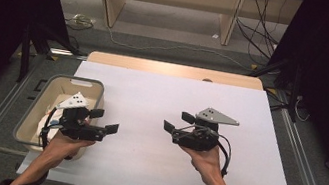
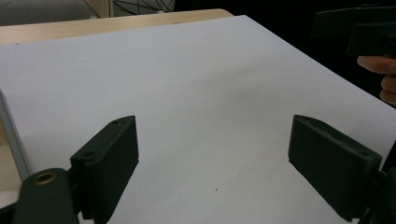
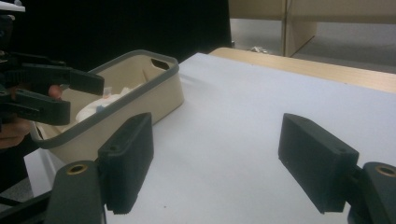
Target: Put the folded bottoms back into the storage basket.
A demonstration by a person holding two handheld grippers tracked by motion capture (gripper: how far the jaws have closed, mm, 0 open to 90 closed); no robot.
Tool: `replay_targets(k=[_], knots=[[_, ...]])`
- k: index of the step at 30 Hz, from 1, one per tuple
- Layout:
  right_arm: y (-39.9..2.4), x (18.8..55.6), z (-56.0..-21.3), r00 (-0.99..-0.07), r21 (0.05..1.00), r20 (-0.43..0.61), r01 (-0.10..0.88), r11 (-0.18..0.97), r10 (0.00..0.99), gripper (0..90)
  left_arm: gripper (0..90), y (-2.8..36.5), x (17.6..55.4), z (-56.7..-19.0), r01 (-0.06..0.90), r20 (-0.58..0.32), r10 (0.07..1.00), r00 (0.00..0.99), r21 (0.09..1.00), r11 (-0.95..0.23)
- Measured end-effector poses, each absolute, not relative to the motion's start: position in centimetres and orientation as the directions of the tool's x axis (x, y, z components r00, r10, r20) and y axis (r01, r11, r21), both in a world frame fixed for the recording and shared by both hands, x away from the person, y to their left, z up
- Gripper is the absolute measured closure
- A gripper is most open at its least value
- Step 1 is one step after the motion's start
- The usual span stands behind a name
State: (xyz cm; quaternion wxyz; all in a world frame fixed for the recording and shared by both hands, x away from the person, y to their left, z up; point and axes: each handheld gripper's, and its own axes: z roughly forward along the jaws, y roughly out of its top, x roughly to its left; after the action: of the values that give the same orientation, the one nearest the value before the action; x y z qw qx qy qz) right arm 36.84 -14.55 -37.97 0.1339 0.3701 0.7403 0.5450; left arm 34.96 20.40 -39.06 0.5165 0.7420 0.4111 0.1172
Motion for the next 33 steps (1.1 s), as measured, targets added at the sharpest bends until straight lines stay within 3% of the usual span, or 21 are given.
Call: replay_targets(k=[33], knots=[[-18.6, 33.3, -39.1, -0.659, 0.919, 0.174, 0.375, 0.119, 0.732, 23.8, 15.5, 19.7, 33.1, -39.7, 0.406, -0.199, 0.703, 0.682, 0.904, -0.138]])
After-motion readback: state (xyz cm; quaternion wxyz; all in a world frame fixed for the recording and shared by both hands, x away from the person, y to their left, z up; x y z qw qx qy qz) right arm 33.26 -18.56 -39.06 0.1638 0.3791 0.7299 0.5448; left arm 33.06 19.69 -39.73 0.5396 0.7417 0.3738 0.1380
